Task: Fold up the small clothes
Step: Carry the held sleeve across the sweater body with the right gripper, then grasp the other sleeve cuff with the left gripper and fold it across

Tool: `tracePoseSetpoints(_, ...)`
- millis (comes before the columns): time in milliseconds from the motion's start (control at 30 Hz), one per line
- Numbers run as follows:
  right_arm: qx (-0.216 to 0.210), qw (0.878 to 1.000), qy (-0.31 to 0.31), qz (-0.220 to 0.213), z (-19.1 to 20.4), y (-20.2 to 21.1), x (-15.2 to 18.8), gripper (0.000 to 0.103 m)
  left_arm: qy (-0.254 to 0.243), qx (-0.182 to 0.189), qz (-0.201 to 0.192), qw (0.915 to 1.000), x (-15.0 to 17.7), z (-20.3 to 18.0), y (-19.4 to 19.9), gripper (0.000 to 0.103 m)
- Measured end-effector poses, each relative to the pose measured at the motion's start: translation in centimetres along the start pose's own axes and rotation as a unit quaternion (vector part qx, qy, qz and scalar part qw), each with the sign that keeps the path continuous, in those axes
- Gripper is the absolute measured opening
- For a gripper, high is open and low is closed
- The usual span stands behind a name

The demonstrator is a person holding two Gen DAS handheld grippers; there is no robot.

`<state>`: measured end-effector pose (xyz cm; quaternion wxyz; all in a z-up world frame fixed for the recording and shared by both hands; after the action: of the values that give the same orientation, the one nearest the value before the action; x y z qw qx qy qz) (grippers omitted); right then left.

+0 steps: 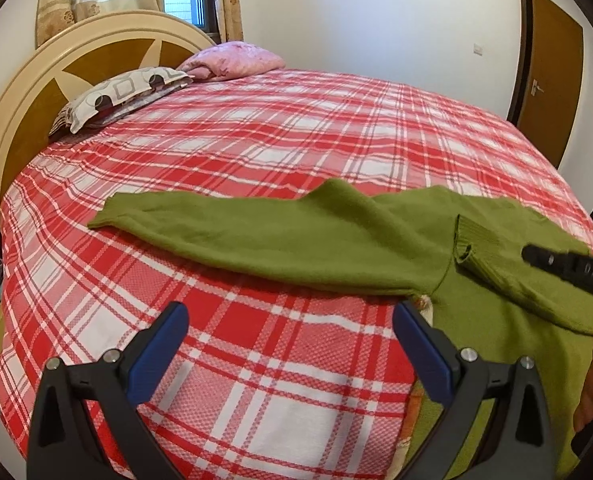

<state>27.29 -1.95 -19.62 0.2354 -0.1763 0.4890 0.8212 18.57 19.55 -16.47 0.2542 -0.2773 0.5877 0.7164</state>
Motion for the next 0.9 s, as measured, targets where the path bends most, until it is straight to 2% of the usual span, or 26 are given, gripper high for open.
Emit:
tracePoseSetpoints(100,0.013,1.000,0.016,0.012,0.7,-2.7,1.6,0.018,0.001,-0.008,0.004,1.0000,0.6,0.6,0.1,0.103)
tracePoseSetpoints(167,0.033,0.998,0.042,-0.020,1.3,-2.7,1.6,0.018,0.001,-0.016,0.005,0.9999,0.9,1.7,0.4,0.103)
tracePoseSetpoints(233,0.045,0.997,0.057,-0.022,1.7,-2.6,1.6,0.021,0.010,-0.023,0.004,0.9997,1.1,3.2,0.5,0.103)
tracePoseSetpoints(300,0.042,0.998,0.055,-0.009,2.0,-2.1,1.7,0.028,0.035,-0.033,0.001,0.9988,1.1,5.8,0.4,0.103)
tracePoseSetpoints(367,0.010,0.999,0.026,-0.015,2.4,-0.2,1.4,0.030,0.068,-0.054,-0.001,0.9962,0.8,9.1,0.1,0.103)
tracePoseSetpoints(433,-0.038,0.999,0.013,-0.034,3.7,2.3,1.2,0.058,0.102,-0.073,0.000,0.9921,0.5,11.9,-0.4,0.103)
tracePoseSetpoints(467,-0.057,0.997,0.009,-0.046,4.4,3.4,1.3,0.079,0.124,-0.076,-0.003,0.9894,0.2,13.3,-0.7,0.103)
tracePoseSetpoints(500,-0.087,0.994,0.003,-0.063,5.3,4.7,1.4,0.083,0.144,-0.074,-0.009,0.9868,-0.2,14.5,-1.0,0.103)
tracePoseSetpoints(567,-0.115,0.991,-0.006,-0.070,6.5,6.0,1.6,0.083,0.165,-0.075,-0.010,0.9835,-0.9,16.1,-2.1,0.103)
tracePoseSetpoints(667,-0.085,0.995,-0.011,-0.059,7.0,6.2,2.5,0.083,0.170,-0.082,-0.001,0.9821,-2.1,17.1,-4.4,0.103)
tracePoseSetpoints(733,-0.074,0.996,-0.014,-0.052,6.8,6.3,3.0,0.083,0.177,-0.067,0.023,0.9816,-2.2,17.1,-6.5,0.103)
tracePoseSetpoints(833,-0.058,0.996,-0.020,-0.058,6.2,7.1,3.6,0.083,0.215,-0.022,0.047,0.9753,-1.8,16.7,-9.3,0.100)
tracePoseSetpoints(867,-0.058,0.996,-0.019,-0.060,6.1,7.4,3.7,0.083,0.223,-0.017,0.054,0.9731,-1.6,16.5,-9.9,0.092)
tracePoseSetpoints(900,-0.054,0.996,-0.016,-0.062,6.1,7.7,3.9,0.083,0.235,-0.008,0.063,0.9699,-1.4,16.2,-10.6,0.079)
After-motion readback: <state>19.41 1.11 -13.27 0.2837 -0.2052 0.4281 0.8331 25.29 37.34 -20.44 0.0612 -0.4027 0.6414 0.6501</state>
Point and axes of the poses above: each gripper's, at about its wrist camera, not at the fingertips, and y roughly against the way its jaws point, z to its left, x to its underside, the point moved 10 cm from there along -y, roughly the way its jaws point, and after that the axes turned 12 degrees about -y, right-handed, at the moved point
